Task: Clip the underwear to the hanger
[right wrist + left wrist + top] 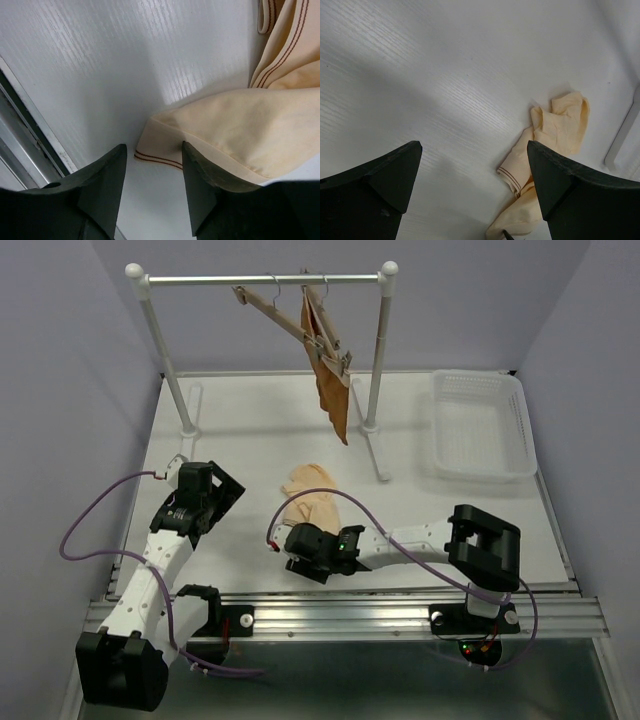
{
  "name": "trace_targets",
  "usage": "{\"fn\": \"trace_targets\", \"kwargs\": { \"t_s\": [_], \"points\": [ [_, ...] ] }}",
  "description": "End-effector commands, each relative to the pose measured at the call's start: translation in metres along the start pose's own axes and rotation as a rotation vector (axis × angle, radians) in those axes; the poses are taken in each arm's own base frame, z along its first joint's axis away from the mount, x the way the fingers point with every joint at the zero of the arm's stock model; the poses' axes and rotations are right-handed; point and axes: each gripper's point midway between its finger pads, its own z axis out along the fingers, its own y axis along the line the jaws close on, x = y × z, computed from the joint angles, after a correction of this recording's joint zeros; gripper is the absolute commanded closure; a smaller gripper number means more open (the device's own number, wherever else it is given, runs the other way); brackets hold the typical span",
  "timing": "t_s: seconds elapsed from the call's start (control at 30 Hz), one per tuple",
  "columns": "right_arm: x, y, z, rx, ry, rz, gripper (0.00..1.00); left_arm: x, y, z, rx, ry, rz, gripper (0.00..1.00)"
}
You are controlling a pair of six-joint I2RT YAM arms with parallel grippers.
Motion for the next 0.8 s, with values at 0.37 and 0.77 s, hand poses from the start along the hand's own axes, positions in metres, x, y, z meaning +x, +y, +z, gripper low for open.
{"fn": "trace_targets", "kwargs": {
  "t_s": [0.37,0.77],
  "points": [
    [-0.056,-0.049,-0.03,0.065,-0.156,0.344,0.99,0.002,-0.012,-0.002,0.078,0.01,0.032,0.01],
    [-0.081,-0.142,-0.098,0.014,-0.399,0.808,0.99,0.047,-0.054,0.0,0.258,0.13,0.16,0.01]
  ]
}}
